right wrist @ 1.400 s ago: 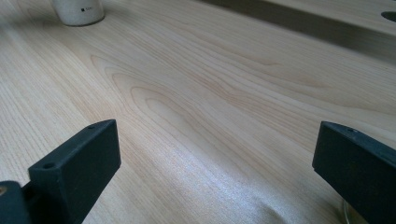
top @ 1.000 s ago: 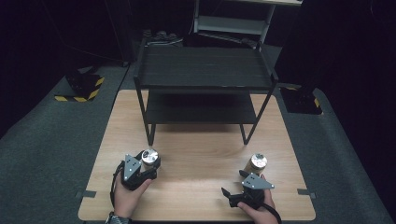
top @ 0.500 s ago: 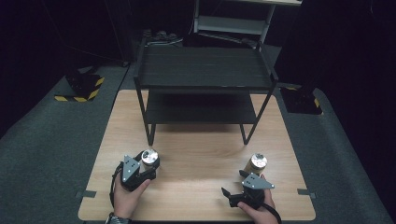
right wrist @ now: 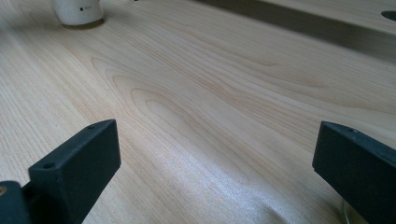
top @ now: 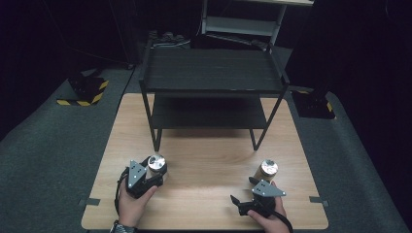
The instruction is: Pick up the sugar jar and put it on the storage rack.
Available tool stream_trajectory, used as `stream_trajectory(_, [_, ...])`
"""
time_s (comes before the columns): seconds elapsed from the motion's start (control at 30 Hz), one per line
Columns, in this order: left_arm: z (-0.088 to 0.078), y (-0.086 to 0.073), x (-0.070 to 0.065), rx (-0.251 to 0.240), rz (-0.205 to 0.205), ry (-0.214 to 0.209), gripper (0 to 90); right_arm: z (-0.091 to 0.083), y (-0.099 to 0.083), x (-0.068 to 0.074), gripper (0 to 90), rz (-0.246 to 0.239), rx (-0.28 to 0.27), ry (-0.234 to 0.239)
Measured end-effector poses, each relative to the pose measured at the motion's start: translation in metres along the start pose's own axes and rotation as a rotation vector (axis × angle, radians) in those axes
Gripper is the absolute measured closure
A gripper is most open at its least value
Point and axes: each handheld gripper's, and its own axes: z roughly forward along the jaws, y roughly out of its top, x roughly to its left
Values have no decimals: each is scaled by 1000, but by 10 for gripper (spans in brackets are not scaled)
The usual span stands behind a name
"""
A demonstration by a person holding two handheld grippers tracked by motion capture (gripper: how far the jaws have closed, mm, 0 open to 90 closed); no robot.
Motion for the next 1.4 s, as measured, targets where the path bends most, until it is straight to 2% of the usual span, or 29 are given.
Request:
stream_trajectory(0.43, [-3, 24, -6, -52, 19, -35, 327, 0, -1, -1, 8, 6, -4, 3])
stream_trajectory(0.53, [-3, 34, -7, -54, 28, -33, 327, 0, -1, -2, 8, 6, -4, 4])
stream_trajectory(0.87, [-2, 60, -6, -83, 24, -45, 327, 0, -1, -3, 8, 9, -4, 10])
stream_trajectory(1.4, [-3, 101, -8, -131, 60, -52, 328, 0, -1, -3, 8, 6, -4, 13])
